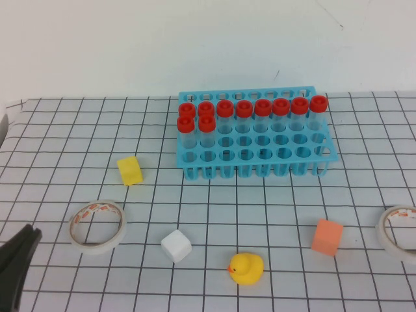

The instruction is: Place the test tubes

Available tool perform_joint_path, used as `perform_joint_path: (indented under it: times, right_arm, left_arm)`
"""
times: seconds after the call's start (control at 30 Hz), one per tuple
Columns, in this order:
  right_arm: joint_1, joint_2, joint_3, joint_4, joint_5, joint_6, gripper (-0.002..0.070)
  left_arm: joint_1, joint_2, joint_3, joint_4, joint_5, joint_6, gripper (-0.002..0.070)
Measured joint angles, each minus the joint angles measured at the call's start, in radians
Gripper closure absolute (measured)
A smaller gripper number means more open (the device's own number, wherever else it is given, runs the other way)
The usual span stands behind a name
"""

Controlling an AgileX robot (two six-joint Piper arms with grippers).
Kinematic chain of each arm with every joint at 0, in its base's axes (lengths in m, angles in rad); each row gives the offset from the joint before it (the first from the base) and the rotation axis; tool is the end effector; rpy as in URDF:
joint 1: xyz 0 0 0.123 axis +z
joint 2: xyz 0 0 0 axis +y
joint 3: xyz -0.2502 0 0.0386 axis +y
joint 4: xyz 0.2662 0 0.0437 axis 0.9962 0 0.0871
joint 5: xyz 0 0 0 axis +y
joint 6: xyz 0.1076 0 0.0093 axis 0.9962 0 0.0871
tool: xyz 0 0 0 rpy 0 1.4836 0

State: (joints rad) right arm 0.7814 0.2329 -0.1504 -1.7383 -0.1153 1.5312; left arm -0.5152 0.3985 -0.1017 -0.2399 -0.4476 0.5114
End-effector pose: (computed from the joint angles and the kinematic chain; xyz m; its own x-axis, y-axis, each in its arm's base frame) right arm 0.0920 0.1084 0.2384 0.1511 -0.1394 -0.9786 -0.7655 0.6098 -0.2051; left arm 0.1416 -0.0674 0.2437 0.3041 0.1594 -0.9392 0.3288 0.9077 0.2606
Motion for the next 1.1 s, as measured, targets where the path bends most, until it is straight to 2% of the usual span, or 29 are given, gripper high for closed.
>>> perform_joint_path:
  times: [0.2,0.5,0.63,0.73,0.9,1.1]
  right_arm:
    - [0.000,0.000,0.000,0.000,0.000,0.000,0.0678]
    - [0.000,0.000,0.000,0.000,0.000,0.000,0.0678]
    - [0.000,0.000,0.000,0.000,0.000,0.000,0.0678]
    - [0.000,0.000,0.000,0.000,0.000,0.000,0.0678]
    - [0.000,0.000,0.000,0.000,0.000,0.000,0.0678]
    - [0.000,0.000,0.000,0.000,0.000,0.000,0.0678]
  left_arm:
    - [0.000,0.000,0.030,-0.007,0.017,-0.018,0.0675]
    - [0.000,0.000,0.040,-0.010,0.194,0.015,0.0675]
    - [0.003,-0.009,0.040,-0.010,0.252,0.074,0.0675]
    - [0.067,-0.054,0.040,-0.014,0.300,0.084,0.0675]
    - [0.245,-0.162,0.040,-0.035,0.345,0.066,0.0675]
    - [0.408,-0.287,0.040,-0.039,0.431,0.064,0.0676]
